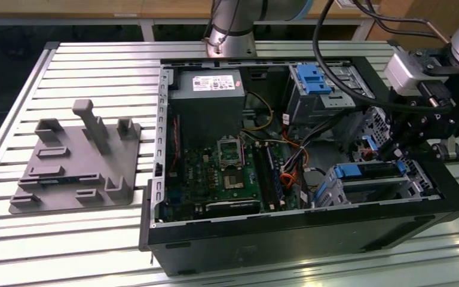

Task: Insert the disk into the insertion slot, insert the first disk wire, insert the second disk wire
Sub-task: 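Insert the first disk wire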

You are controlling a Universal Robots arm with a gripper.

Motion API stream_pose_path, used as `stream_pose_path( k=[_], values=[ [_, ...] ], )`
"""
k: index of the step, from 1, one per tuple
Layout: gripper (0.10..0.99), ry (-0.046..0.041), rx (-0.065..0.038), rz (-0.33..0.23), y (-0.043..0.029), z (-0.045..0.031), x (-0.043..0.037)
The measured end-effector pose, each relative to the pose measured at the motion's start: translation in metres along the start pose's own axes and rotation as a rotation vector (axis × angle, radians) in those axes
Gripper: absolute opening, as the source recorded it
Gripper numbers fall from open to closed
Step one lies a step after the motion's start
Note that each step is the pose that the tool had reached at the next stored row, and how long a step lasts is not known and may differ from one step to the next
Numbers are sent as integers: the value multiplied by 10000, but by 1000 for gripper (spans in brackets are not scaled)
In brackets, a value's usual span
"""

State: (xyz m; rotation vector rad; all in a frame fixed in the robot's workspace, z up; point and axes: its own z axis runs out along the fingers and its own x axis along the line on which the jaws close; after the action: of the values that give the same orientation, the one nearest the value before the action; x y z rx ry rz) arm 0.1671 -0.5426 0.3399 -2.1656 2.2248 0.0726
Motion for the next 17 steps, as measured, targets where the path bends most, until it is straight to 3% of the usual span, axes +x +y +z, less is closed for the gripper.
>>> stream_pose_path(
  k=[17],
  values=[
    [169, 0, 0, 0, 1, 18, 31]
  ],
)
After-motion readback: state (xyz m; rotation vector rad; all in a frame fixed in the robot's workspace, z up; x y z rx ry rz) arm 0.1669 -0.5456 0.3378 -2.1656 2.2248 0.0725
